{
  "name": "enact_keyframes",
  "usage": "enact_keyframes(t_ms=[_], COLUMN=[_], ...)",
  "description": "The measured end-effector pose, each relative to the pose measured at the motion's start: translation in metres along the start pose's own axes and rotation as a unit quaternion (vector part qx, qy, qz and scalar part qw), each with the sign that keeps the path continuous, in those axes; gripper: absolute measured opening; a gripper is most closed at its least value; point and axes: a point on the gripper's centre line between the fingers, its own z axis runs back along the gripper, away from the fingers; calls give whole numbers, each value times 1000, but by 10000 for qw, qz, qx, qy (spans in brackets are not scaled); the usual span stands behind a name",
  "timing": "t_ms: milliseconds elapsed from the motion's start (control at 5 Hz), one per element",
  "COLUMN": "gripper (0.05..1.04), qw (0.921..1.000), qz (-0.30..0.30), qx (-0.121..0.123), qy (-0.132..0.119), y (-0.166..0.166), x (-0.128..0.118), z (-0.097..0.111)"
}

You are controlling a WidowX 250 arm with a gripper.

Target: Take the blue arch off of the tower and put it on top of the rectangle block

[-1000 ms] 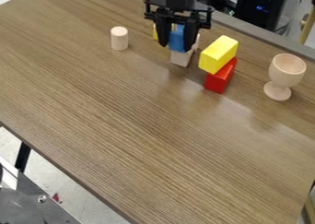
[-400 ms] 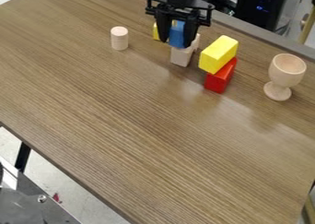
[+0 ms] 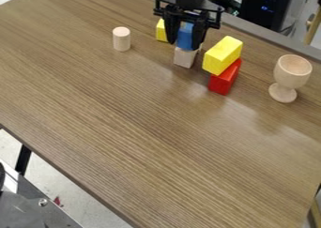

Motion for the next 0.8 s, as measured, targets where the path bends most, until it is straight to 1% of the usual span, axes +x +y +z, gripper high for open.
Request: enact_keyframes(t_ms=[800], gripper=[563], qw=[9999], qz=[-71], qx=[94], qy=[-28], y=[2], x=[1], z=[-1])
